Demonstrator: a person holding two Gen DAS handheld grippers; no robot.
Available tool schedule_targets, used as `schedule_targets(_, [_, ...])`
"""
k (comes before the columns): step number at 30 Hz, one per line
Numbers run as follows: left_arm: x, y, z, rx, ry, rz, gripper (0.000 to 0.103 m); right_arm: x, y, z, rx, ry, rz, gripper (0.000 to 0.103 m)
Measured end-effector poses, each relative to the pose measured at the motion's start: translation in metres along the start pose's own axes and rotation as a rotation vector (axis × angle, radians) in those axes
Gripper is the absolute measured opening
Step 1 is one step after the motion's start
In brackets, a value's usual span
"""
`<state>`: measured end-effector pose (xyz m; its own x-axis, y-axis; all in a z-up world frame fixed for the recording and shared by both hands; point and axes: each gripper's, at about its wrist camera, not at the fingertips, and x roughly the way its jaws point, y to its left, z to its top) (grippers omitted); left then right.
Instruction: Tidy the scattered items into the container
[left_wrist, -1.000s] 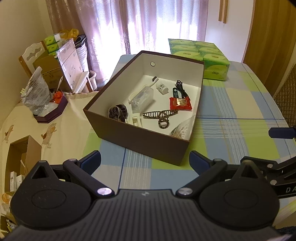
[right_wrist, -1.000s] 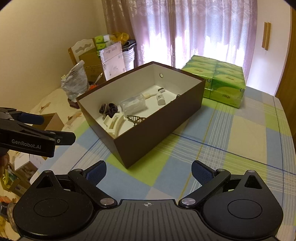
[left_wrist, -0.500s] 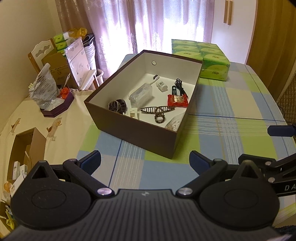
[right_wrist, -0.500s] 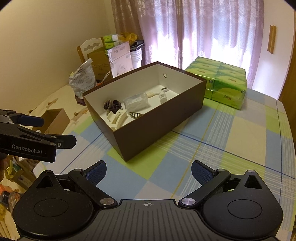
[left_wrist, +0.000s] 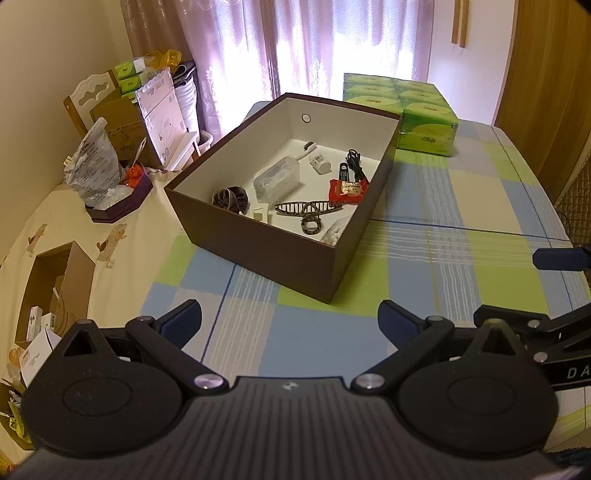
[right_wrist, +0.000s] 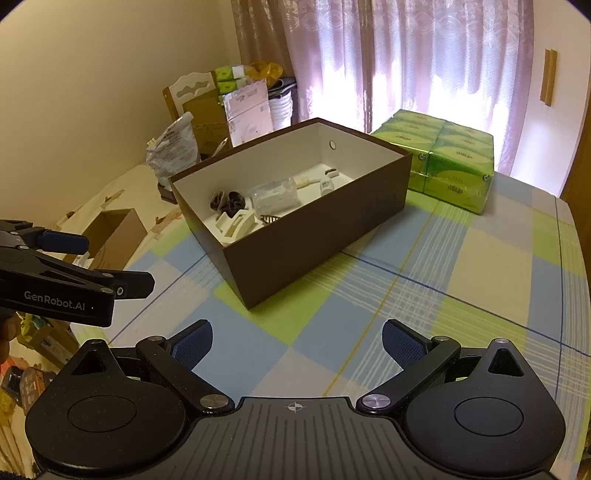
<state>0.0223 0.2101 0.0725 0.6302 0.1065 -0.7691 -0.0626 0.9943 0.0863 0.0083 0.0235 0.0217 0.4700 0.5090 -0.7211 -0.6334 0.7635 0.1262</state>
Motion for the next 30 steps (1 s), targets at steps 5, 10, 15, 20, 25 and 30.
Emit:
schedule_targets(5, [-0.001, -0.003, -0.002, -0.006, 0.0, 0.002, 0.1, -0.002, -0.004, -0.002, -0.003, 0.0, 0.002, 0.103])
schedule_targets(10, [-0.001, -0.005, -0.002, -0.01, 0.002, -0.001, 0.1, -0.002, -0.005, -0.002, -0.002, 0.0, 0.003, 0.103])
schedule_targets(15, [-0.001, -0.005, -0.002, -0.009, 0.003, -0.001, 0.101, -0.001, -0.007, -0.002, -0.002, 0.0, 0.004, 0.103])
schedule_targets(20, [0.0, -0.005, -0.001, -0.012, 0.005, 0.003, 0.101, 0.0, -0.01, -0.001, -0.002, 0.0, 0.008, 0.103])
schedule_targets(25, [0.005, -0.005, 0.001, -0.011, 0.01, 0.002, 0.101, 0.002, -0.011, 0.0, 0.0, 0.004, 0.007, 0.103])
schedule_targets(30, [0.009, -0.008, 0.004, -0.003, 0.012, 0.0, 0.101, 0.007, -0.011, 0.004, 0.005, 0.01, 0.006, 0.103])
